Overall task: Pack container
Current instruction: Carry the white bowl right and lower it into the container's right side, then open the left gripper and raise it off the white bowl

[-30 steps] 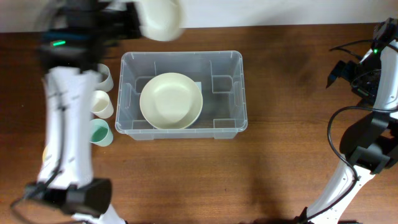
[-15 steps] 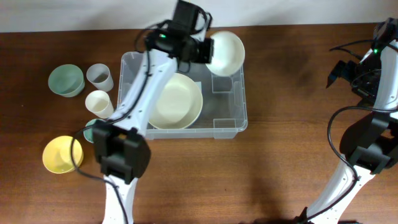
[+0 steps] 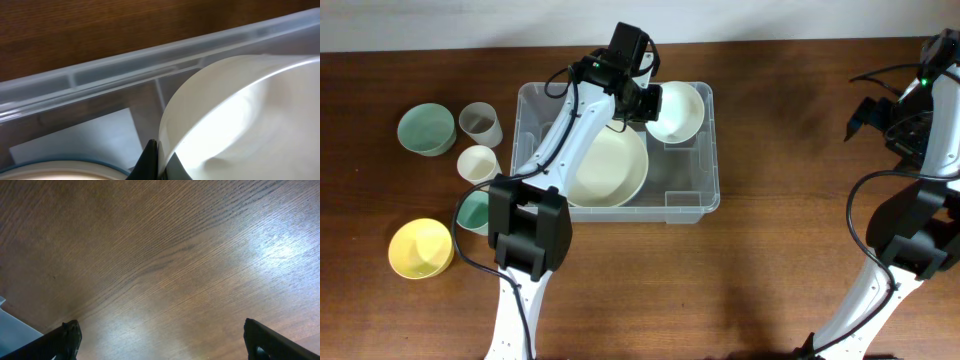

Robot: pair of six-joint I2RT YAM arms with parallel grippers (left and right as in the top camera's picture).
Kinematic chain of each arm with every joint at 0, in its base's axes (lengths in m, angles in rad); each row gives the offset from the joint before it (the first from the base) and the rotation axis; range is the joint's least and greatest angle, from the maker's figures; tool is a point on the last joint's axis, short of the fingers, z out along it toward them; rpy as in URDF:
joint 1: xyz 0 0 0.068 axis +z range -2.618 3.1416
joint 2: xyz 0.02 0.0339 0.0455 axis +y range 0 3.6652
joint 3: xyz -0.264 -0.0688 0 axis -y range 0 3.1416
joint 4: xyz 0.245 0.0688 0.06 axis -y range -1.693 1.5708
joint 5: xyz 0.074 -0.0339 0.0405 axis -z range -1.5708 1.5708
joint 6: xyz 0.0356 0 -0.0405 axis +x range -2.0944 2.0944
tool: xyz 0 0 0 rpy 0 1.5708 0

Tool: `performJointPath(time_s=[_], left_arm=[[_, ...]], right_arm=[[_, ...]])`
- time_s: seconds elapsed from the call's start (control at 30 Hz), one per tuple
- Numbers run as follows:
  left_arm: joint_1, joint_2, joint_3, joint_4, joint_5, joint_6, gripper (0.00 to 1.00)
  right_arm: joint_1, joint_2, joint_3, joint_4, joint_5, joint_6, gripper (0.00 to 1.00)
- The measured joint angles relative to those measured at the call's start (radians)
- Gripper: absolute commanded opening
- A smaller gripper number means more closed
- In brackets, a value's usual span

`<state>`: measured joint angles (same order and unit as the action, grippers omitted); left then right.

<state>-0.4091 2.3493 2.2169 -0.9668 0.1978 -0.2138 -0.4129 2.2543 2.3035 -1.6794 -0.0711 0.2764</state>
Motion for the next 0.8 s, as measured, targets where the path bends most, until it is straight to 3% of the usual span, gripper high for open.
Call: performJointPath(time_s=[0.1, 0.2, 0.37, 0.57, 0.67, 0.8], left_arm=[[0.002, 0.0, -0.001, -0.006, -0.013, 0.0, 0.02], [0.002, 0.0, -0.001, -0.011, -0.019, 0.001, 0.15], [0.002, 0.0, -0.001, -0.013, -0.026, 0.003, 0.21], [0.002, 0.0, -0.001, -0.013, -0.035, 0.008, 0.47], [0.004, 0.0, -0.001, -0.001, -0.039, 0.009, 0.55], [0.02, 0.002, 0.036, -0.035, -0.041, 0.031, 0.78]], right_arm=[[0.0, 0.0, 0.0, 0.0, 0.0, 0.0, 0.99], [0.0, 0.0, 0.0, 0.0, 0.0, 0.0, 0.99], [0.0, 0.0, 0.0, 0.0, 0.0, -0.001, 0.99], [0.0, 0.0, 0.0, 0.0, 0.0, 0.0, 0.99], [0.0, 0.0, 0.0, 0.0, 0.0, 0.0, 0.99], [0.0, 0.0, 0.0, 0.0, 0.0, -0.001, 0.99]])
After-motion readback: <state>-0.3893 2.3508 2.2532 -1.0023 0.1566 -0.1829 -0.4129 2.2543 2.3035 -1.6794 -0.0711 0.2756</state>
